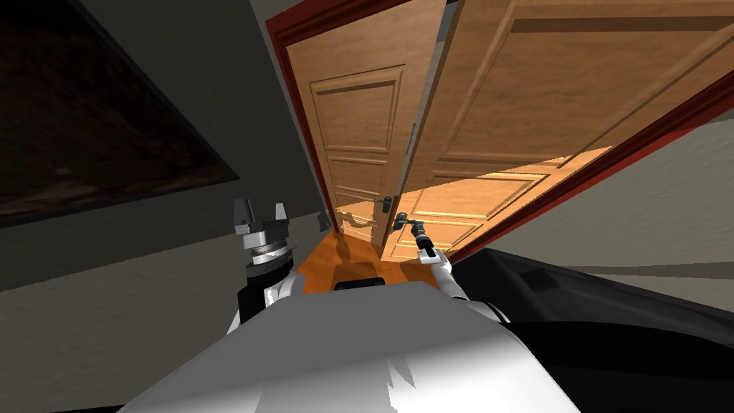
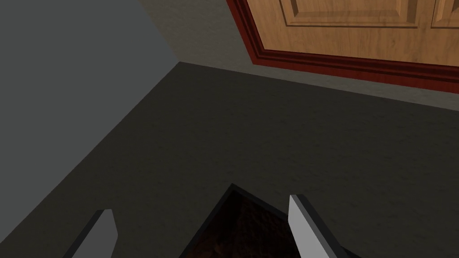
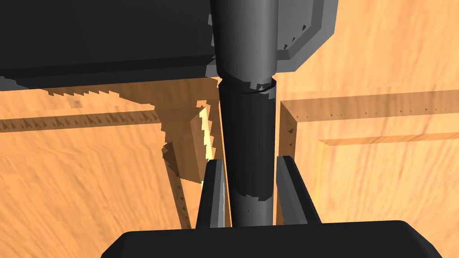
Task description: Pull the door open
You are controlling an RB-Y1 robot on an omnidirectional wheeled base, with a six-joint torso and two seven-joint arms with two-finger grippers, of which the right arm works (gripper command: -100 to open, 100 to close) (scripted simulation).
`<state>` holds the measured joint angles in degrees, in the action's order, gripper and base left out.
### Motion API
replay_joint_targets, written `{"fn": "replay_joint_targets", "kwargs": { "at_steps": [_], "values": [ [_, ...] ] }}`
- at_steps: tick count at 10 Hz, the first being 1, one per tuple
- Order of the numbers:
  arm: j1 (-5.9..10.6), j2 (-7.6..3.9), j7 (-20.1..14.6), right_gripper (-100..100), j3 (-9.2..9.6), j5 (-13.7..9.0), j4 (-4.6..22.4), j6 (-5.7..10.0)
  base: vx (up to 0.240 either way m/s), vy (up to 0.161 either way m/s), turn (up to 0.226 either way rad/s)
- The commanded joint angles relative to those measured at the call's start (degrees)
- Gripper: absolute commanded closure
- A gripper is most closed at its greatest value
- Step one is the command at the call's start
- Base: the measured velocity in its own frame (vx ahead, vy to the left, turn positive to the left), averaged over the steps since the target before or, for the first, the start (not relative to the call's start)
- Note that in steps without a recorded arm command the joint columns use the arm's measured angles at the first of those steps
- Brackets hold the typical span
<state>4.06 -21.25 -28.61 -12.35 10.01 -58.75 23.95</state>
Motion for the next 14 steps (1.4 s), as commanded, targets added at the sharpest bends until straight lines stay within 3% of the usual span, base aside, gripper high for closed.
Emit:
{"fn": "replay_joint_targets", "kwargs": {
  "at_steps": [1,8,9,10,14],
  "values": [
    [-0.6,-0.69,-1.2,100,1.0,0.3,-0.4,0.78,-0.138,-0.049,0.095],
    [-3.22,-3.75,-6.4,100,5.39,1.5,-1.9,4.23,-0.229,-0.078,0.122],
    [-2.93,-3.92,-5.9,100,4.59,1.3,-1.7,3.33,-0.095,-0.029,0.004],
    [-4.49,-5.04,-7.7,100,5.67,1.9,-2.3,5.13,-0.205,-0.061,0.109],
    [-7.35,-7.36,-11.2,100,7.72,3.0,-4.0,8.89,-0.229,-0.1,0.119]
  ]
}}
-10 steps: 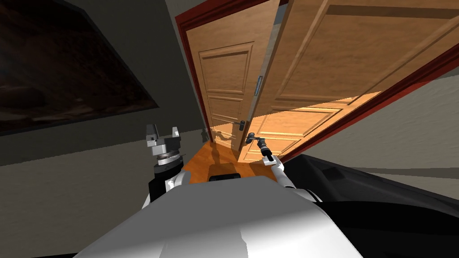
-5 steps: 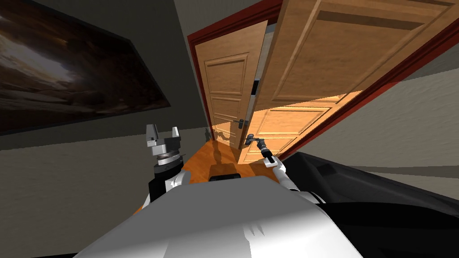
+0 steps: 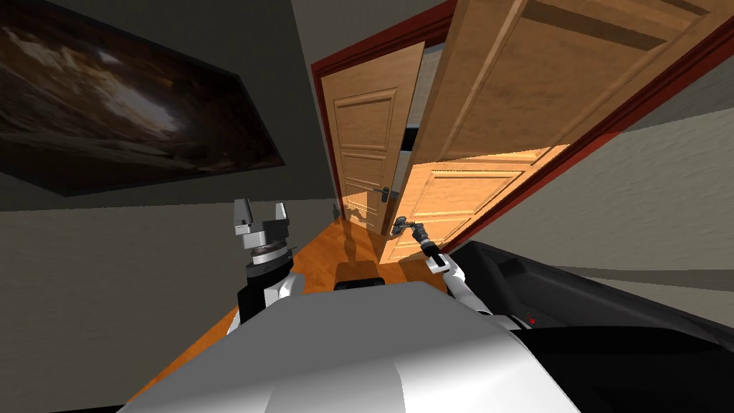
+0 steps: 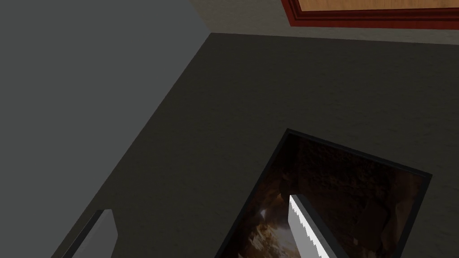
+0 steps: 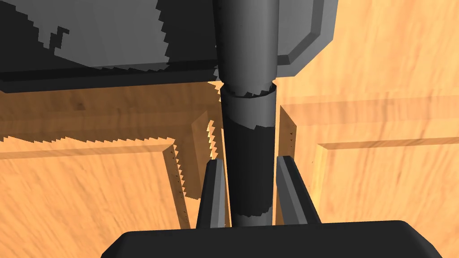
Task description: Pull the door open
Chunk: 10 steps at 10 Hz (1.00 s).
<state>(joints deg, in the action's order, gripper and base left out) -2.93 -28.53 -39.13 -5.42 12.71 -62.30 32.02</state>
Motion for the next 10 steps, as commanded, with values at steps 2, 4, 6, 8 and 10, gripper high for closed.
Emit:
{"fn": "replay_joint_targets", "kwargs": {
  "at_steps": [2,4,6,8,10],
  "values": [
    [-1.52,-1.02,-2.1,100,1.63,0.8,-1.1,2.33,-0.189,-0.086,0.076],
    [-2.63,-1.97,-2.8,100,1.45,0.9,-1.2,3.37,-0.129,-0.035,0.064],
    [-3.35,-2.69,-3.6,100,1.79,1.2,-1.2,4.99,-0.218,-0.098,0.138],
    [-4.12,-3.45,-4.5,100,2.15,1.6,-1.2,6.72,-0.172,-0.102,0.106],
    [-4.61,-3.94,-5.1,100,2.38,1.8,-1.2,7.81,-0.105,-0.05,0.041]
  ]
}}
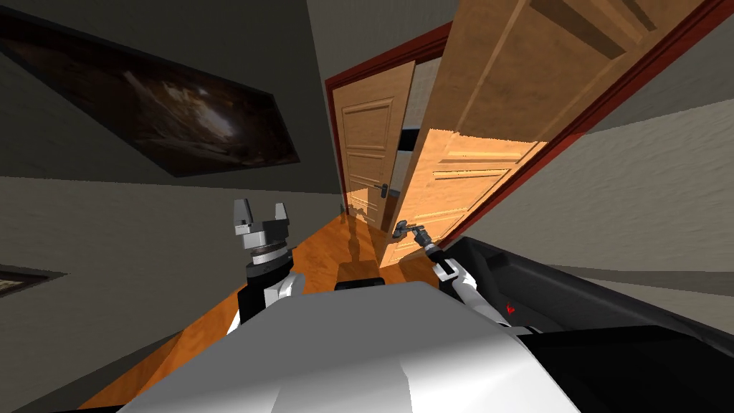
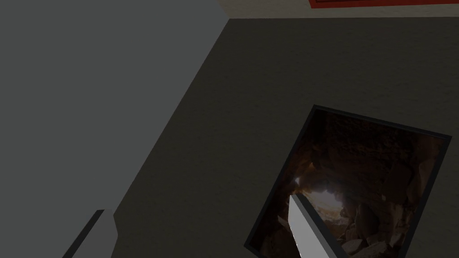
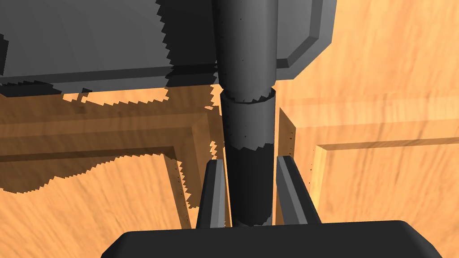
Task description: Pull the door open
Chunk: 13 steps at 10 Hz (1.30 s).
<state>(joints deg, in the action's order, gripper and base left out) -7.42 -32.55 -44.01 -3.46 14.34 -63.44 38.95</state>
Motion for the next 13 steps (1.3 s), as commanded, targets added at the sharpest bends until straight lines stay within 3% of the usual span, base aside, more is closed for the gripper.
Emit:
{"fn": "replay_joint_targets", "kwargs": {
  "at_steps": [1,3,4,11,12,13],
  "values": [
    [-0.55,-0.34,-0.7,100,0.62,0.3,-0.1,1.85,-0.109,-0.053,0.079],
    [-1.1,-0.9,-1.4,100,0.88,0.5,-0.1,3.09,-0.149,-0.103,0.108],
    [-0.78,-1.07,-1.2,100,0.38,0.4,-0.3,1.96,-0.061,-0.048,0.027],
    [-2.42,-3.11,-3.6,100,0.67,1.6,2.2,8.98,-0.202,-0.102,0.142],
    [-2.59,-3.32,-3.8,100,0.69,1.8,2.4,9.72,-0.175,-0.108,0.117],
    [-2.21,-3.4,-3.6,100,0.37,1.6,2.7,8.84,-0.076,-0.051,0.016]
  ]
}}
